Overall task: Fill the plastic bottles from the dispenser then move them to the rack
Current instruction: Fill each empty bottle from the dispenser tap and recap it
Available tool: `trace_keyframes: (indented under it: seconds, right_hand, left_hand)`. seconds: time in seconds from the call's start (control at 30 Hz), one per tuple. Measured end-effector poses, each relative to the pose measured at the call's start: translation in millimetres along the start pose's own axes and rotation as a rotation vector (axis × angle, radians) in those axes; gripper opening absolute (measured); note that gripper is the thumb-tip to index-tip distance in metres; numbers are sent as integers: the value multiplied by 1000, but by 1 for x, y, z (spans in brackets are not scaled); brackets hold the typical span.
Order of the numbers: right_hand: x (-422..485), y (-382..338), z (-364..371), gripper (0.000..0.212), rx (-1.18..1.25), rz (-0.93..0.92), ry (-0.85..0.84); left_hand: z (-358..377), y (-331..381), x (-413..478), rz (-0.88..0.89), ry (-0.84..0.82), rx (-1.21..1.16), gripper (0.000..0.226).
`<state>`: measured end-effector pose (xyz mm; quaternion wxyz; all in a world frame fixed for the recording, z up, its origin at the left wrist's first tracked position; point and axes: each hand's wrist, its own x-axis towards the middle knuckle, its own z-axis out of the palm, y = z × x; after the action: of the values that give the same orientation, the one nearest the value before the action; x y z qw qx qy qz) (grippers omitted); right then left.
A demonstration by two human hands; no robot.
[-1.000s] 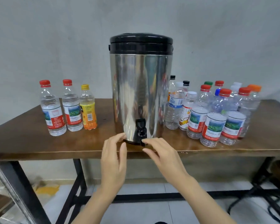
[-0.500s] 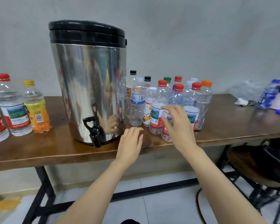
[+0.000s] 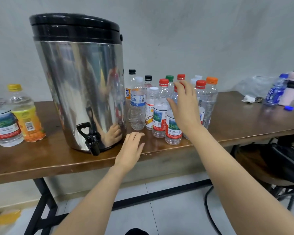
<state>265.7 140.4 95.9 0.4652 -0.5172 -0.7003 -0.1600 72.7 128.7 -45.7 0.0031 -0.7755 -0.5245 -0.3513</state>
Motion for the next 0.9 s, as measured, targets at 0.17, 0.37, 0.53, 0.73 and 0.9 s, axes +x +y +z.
trace_keyframes:
  seconds: [0.17, 0.37, 0.53, 0.73, 0.9]
  right_hand:
    - [-16, -11, -12, 31, 204, -71, 123]
    - [-21, -37, -39, 33, 325, -166, 103]
    - [-29, -72, -56, 40, 565, -226, -47]
    - [-50, -89, -49, 44, 758, -167, -331]
    - [-51, -97, -43, 52, 396, -91, -484]
  left_hand:
    - [-3, 4, -3, -19, -13, -75, 34]
    - [-24, 43, -8, -94, 224, -501, 44]
    - [-56, 79, -11, -104, 290, -784, 92]
    - [-74, 84, -50, -189, 310, -750, 78]
    - [-75, 68, -85, -329, 331, -549, 72]
